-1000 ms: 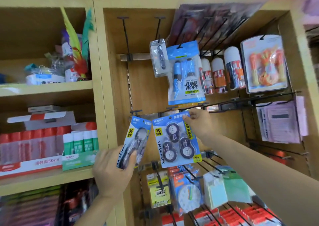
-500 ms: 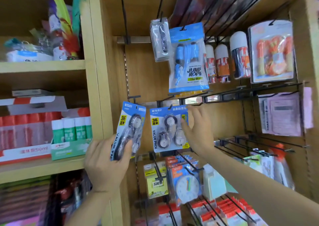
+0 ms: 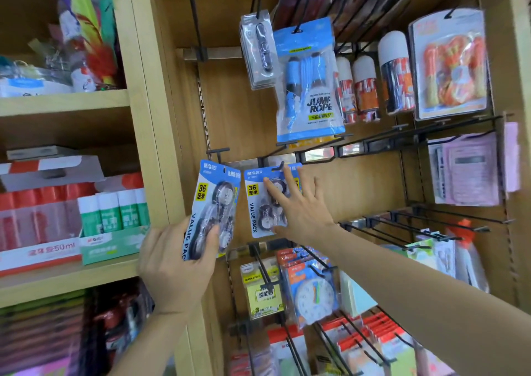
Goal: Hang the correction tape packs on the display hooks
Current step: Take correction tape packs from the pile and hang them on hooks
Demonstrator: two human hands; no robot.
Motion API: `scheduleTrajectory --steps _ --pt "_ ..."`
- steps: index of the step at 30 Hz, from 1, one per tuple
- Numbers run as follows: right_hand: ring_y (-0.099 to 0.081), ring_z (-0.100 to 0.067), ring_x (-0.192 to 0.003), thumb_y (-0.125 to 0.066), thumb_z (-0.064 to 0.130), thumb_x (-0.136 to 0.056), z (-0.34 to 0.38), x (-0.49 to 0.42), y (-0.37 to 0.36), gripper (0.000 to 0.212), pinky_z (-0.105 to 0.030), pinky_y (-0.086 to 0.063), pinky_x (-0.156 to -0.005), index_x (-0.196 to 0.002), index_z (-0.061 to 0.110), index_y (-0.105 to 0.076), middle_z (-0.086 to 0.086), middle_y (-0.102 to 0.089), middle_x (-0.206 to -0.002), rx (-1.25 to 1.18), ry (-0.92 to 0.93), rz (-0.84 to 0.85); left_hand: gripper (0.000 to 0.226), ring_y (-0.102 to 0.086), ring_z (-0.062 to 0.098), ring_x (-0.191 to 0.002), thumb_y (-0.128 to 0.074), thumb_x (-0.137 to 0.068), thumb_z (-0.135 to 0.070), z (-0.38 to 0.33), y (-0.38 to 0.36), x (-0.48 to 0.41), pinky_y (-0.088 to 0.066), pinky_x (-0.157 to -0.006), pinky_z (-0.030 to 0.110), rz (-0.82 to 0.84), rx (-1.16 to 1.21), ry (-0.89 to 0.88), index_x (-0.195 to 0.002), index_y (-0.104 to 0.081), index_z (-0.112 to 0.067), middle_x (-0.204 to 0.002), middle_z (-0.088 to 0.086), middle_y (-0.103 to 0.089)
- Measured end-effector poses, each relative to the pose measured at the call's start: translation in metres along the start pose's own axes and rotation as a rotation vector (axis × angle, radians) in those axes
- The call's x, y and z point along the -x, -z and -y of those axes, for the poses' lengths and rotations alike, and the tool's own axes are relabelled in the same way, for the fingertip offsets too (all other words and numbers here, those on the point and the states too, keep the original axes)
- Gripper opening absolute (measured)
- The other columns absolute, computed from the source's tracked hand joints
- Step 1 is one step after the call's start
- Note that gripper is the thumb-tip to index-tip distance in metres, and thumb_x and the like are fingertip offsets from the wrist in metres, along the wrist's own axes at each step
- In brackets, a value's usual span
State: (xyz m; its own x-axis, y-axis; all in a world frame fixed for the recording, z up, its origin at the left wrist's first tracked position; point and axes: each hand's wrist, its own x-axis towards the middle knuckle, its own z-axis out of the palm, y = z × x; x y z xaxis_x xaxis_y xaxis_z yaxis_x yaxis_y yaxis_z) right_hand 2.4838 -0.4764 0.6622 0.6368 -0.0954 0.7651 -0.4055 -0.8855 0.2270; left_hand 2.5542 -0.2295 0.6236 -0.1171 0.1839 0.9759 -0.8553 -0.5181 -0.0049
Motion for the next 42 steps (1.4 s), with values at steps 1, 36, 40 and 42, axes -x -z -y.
scheduleTrajectory --steps 1,36,40,42 --pt "0.002 -0.046 -0.15 -0.06 0.07 -0.08 -0.001 -0.007 -0.002 0.11 -0.067 -0.011 -0.114 -0.156 0.036 0.012 -0.016 0.009 -0.165 0.006 0.0 0.016 0.032 -0.052 0.031 -0.064 -0.078 -0.087 -0.034 0.0 0.0 0.0 -0.045 -0.057 0.041 0.003 0.0 -0.006 -0.089 -0.073 -0.002 -0.07 0.007 -0.067" --pt "-0.071 -0.028 -0.095 -0.077 0.011 -0.082 0.019 0.043 0.05 0.043 -0.042 -0.056 -0.085 -0.122 0.004 -0.063 -0.016 -0.073 -0.111 -1.897 -0.342 0.036 0.055 -0.044 0.035 -0.139 -0.055 -0.092 -0.038 -0.008 0.015 -0.004 -0.035 -0.107 0.049 0.205 -0.137 -0.016 -0.139 -0.059 -0.01 -0.153 0.015 -0.046" --pt "-0.072 -0.032 -0.101 -0.07 0.014 -0.091 -0.008 0.039 0.05 0.031 -0.049 -0.058 -0.088 -0.121 0.006 -0.065 -0.013 -0.075 -0.11 -1.787 -0.419 -0.014 0.066 -0.018 0.031 -0.155 -0.055 -0.088 -0.031 -0.008 0.017 0.005 -0.021 -0.123 0.048 0.322 -0.344 -0.098 -0.149 -0.047 -0.008 -0.165 0.016 -0.023" --pt "-0.072 -0.032 -0.1 -0.07 0.018 -0.092 -0.013 0.038 0.046 0.032 -0.053 -0.057 -0.09 -0.122 0.009 -0.064 -0.011 -0.075 -0.109 -1.758 -0.463 0.004 0.068 -0.015 0.031 -0.155 -0.056 -0.086 -0.029 -0.009 0.018 0.006 -0.018 -0.125 0.049 0.345 -0.384 -0.102 -0.15 -0.045 -0.008 -0.166 0.016 -0.02"
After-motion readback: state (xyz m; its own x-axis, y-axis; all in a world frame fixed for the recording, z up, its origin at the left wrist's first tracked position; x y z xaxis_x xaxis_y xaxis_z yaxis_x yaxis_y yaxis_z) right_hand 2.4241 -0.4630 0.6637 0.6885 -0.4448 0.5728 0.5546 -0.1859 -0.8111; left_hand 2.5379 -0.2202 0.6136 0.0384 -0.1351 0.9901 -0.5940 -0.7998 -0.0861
